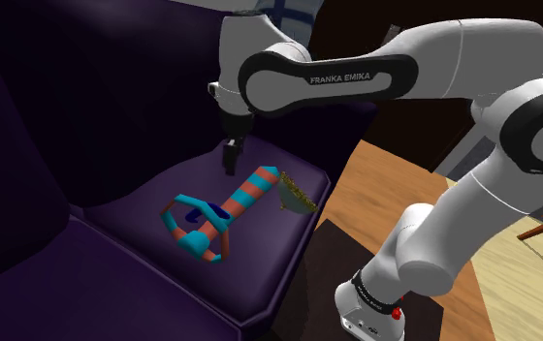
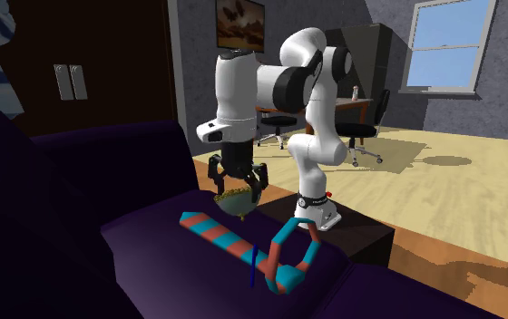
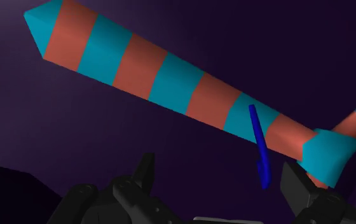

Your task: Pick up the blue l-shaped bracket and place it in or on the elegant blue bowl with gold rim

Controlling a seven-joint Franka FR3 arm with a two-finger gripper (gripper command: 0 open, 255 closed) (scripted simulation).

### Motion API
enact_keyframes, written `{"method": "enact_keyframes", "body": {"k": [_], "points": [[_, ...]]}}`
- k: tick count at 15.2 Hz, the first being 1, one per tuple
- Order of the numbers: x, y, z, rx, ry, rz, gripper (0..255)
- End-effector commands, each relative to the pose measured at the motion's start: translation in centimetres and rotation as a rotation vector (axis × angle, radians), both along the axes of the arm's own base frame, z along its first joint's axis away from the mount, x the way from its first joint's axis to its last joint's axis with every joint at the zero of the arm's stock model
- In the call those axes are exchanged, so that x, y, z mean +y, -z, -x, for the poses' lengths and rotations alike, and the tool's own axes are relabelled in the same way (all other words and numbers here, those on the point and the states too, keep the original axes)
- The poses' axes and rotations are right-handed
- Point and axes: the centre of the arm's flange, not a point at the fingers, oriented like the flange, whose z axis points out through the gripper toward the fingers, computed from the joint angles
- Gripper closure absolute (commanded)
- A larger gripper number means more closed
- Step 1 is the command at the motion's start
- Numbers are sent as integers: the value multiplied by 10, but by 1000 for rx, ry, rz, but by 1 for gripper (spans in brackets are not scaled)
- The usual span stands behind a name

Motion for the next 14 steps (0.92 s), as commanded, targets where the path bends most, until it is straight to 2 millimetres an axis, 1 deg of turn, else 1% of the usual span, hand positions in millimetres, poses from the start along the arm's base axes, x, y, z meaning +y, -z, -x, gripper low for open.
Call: {"method": "enact_keyframes", "body": {"k": [1,6,10,14], "points": [[22,15,-10,16,-45,9,0],[78,55,-27,54,-154,34,0],[121,87,-35,83,-237,53,0],[117,108,-33,83,-237,53,0]]}}
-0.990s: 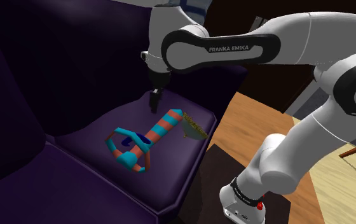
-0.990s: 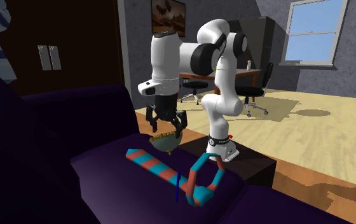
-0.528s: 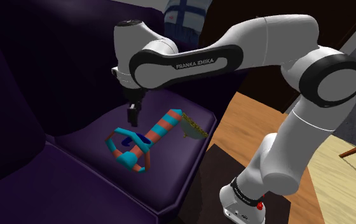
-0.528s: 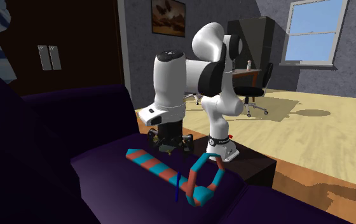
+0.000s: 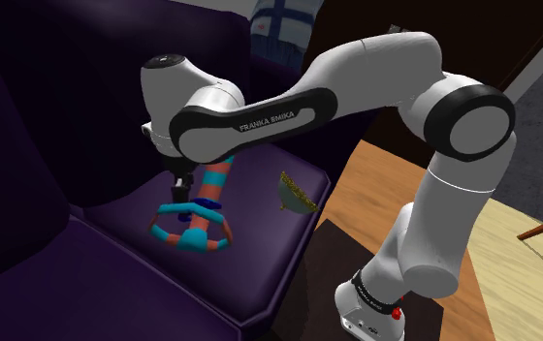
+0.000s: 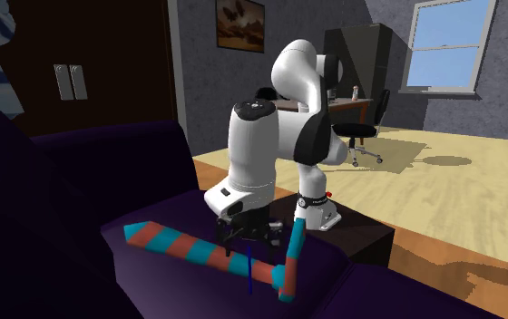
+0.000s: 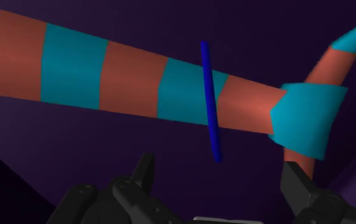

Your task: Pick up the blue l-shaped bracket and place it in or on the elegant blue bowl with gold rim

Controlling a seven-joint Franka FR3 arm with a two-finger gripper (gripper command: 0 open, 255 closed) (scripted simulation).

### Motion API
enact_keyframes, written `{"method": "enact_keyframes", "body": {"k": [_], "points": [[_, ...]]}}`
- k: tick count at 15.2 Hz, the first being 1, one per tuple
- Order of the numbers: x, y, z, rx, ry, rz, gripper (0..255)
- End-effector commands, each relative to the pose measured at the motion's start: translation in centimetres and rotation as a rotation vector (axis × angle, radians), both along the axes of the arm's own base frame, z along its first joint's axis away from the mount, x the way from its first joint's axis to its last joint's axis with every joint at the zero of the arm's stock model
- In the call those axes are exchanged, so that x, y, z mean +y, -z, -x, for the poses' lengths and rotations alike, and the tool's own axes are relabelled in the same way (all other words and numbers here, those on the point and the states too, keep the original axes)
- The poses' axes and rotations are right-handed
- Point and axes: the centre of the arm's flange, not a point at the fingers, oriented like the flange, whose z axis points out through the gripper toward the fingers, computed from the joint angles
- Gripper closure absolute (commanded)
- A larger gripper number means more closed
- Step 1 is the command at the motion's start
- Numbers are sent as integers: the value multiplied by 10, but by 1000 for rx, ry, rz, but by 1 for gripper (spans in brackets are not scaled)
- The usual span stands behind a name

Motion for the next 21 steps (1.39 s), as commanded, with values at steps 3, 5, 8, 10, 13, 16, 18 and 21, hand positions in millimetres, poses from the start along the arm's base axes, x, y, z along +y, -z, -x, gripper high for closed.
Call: {"method": "enact_keyframes", "body": {"k": [3,5,8,10,13,16,18,21], "points": [[-3,30,8,35,0,26,0],[-3,33,8,35,0,25,0],[-3,33,8,35,0,26,0],[-3,33,8,35,0,26,0],[-3,33,8,35,0,26,255],[-3,33,8,35,0,26,255],[-3,33,8,35,0,26,255],[-3,33,8,35,0,26,255]]}}
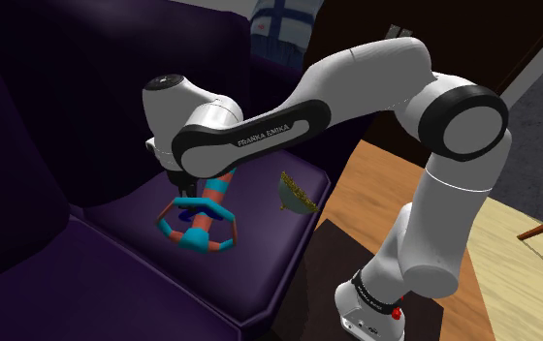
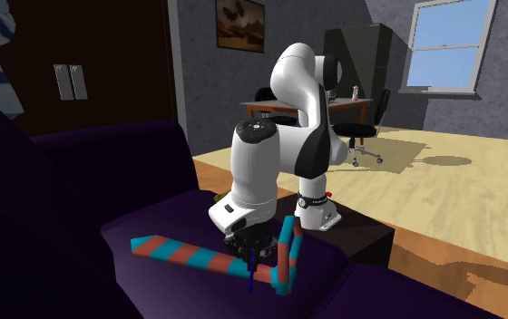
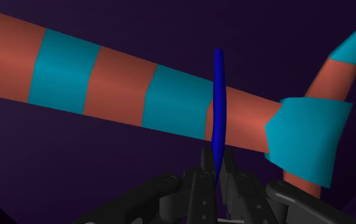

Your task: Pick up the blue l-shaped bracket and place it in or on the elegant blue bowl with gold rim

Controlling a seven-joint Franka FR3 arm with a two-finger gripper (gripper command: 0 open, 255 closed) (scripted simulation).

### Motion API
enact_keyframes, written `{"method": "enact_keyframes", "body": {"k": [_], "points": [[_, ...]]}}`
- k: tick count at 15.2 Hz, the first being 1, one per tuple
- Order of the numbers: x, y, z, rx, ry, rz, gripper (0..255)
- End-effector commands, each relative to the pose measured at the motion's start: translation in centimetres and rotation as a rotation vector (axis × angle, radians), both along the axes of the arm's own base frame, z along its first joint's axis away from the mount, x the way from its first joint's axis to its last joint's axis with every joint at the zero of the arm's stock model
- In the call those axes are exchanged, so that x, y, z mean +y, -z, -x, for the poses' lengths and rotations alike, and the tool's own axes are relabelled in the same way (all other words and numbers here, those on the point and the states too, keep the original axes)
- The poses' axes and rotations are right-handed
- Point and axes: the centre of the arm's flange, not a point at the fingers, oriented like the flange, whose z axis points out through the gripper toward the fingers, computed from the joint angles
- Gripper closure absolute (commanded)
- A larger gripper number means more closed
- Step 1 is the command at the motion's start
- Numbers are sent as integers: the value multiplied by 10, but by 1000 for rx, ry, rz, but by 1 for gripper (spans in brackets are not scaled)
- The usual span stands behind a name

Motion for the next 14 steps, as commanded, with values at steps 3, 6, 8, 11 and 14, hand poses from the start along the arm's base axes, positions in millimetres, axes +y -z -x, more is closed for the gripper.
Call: {"method": "enact_keyframes", "body": {"k": [3,6,8,11,14], "points": [[0,-15,0,1,0,1,255],[0,-31,0,1,0,1,255],[0,-42,0,1,0,1,255],[0,-58,0,1,0,1,255],[0,-73,0,1,0,1,255]]}}
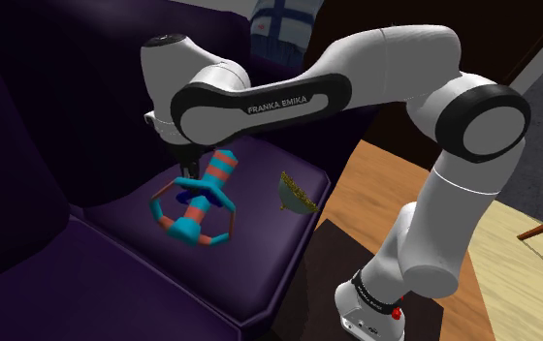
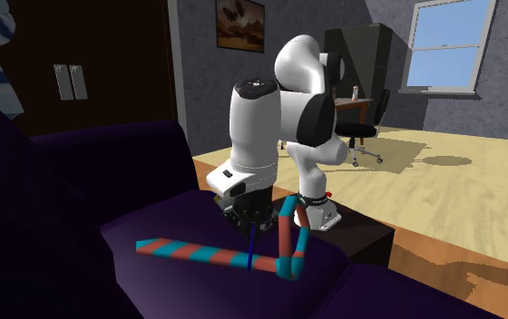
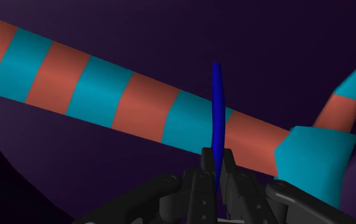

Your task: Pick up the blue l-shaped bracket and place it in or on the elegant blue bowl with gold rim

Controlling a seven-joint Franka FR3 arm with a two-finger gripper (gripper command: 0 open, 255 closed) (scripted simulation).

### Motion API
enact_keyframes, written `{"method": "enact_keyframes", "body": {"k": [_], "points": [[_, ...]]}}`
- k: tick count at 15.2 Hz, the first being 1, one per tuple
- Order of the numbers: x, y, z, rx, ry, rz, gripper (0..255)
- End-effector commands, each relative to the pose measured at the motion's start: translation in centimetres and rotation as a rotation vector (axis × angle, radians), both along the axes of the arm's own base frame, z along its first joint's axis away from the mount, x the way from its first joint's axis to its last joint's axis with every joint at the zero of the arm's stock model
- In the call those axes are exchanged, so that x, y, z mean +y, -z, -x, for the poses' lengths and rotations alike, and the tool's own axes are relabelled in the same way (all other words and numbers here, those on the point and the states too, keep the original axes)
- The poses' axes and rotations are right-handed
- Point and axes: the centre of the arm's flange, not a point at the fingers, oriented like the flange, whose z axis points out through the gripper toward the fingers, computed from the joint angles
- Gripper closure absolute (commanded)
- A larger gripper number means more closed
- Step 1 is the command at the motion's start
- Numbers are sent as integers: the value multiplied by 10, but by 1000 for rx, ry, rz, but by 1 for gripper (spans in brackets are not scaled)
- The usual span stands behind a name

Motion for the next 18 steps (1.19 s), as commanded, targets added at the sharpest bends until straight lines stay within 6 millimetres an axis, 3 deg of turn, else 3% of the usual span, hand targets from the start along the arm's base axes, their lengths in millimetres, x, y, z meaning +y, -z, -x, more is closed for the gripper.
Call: {"method": "enact_keyframes", "body": {"k": [1,18], "points": [[0,-11,0,0,0,0,255],[0,-101,0,0,0,0,255]]}}
